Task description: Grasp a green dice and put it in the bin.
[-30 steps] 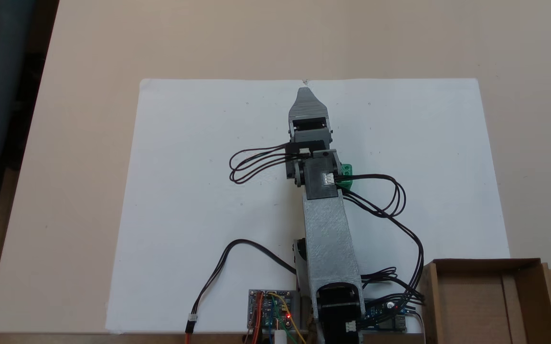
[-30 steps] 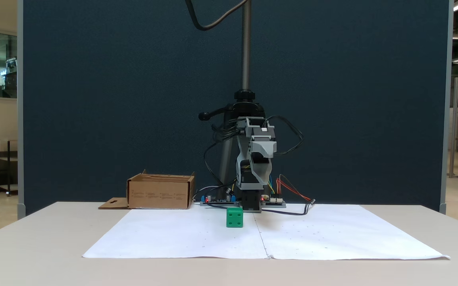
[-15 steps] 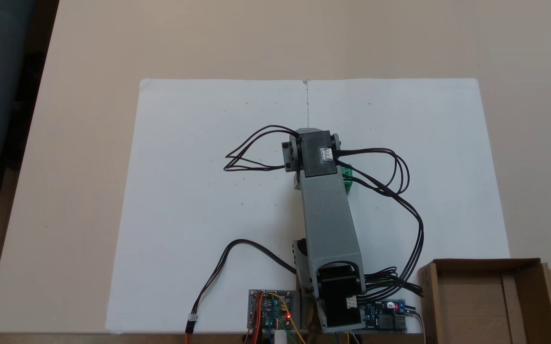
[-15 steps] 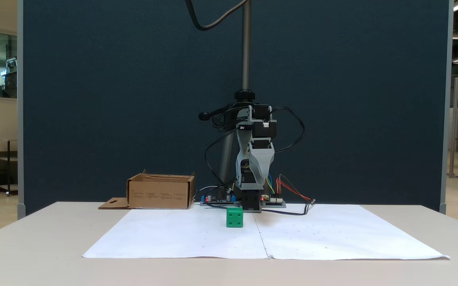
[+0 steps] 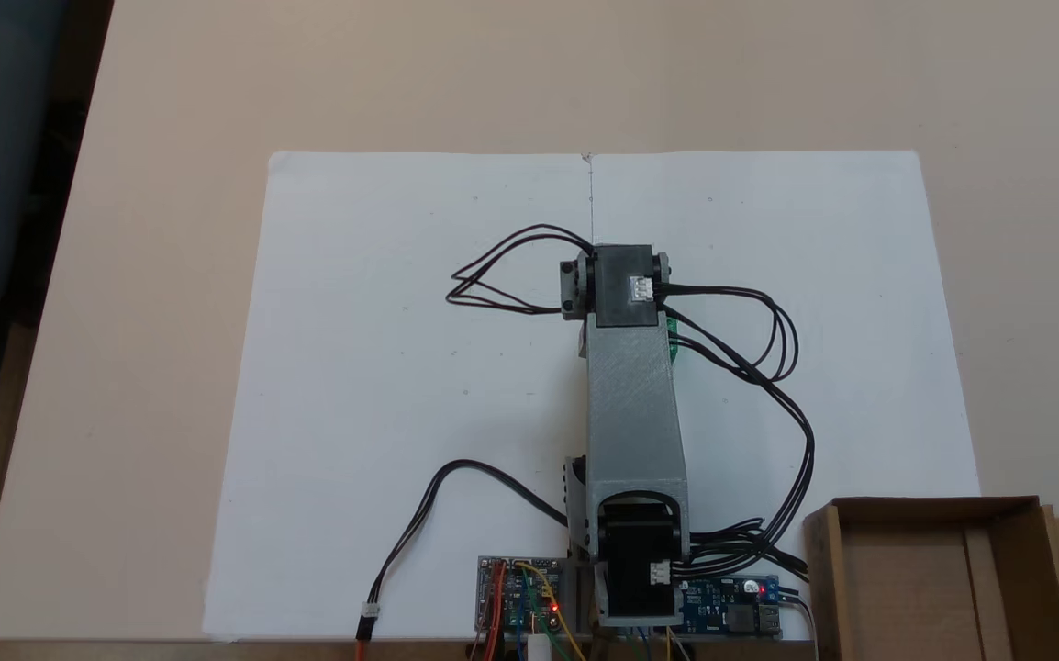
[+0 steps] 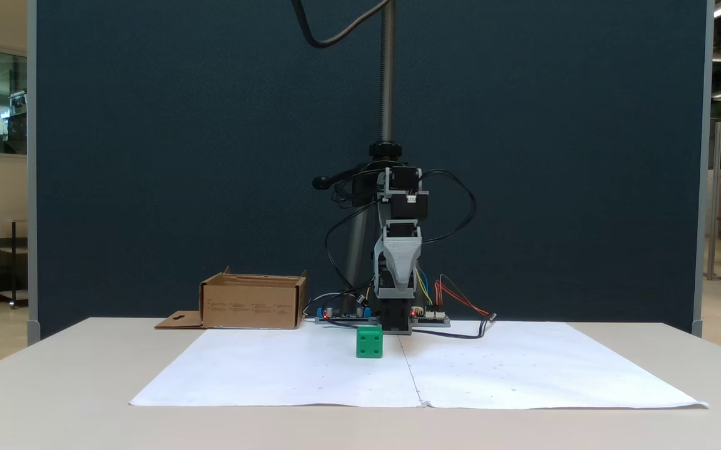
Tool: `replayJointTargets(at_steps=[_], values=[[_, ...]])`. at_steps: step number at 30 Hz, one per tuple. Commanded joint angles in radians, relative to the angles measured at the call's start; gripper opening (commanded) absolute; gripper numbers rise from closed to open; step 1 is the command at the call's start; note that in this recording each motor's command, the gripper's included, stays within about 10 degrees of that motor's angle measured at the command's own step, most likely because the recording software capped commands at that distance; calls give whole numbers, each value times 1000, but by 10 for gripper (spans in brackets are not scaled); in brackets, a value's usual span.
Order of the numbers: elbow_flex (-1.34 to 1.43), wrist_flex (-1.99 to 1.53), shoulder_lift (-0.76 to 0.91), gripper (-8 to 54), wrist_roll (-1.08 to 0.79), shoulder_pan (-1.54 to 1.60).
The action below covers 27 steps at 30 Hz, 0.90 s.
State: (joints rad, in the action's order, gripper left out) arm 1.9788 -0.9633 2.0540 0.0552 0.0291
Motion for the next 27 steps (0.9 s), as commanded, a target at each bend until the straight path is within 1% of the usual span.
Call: replayJointTargets(at_steps=[1, 4, 13, 19, 23, 27], values=[[-71, 21, -15, 453, -118, -28], [-74, 18, -31, 451, -163, -54], [-144, -89, -169, 454, -284, -190], [-144, -184, -184, 458, -313, -202], [-146, -187, -184, 458, -298, -202], [-186, -178, -184, 456, -100, -206]])
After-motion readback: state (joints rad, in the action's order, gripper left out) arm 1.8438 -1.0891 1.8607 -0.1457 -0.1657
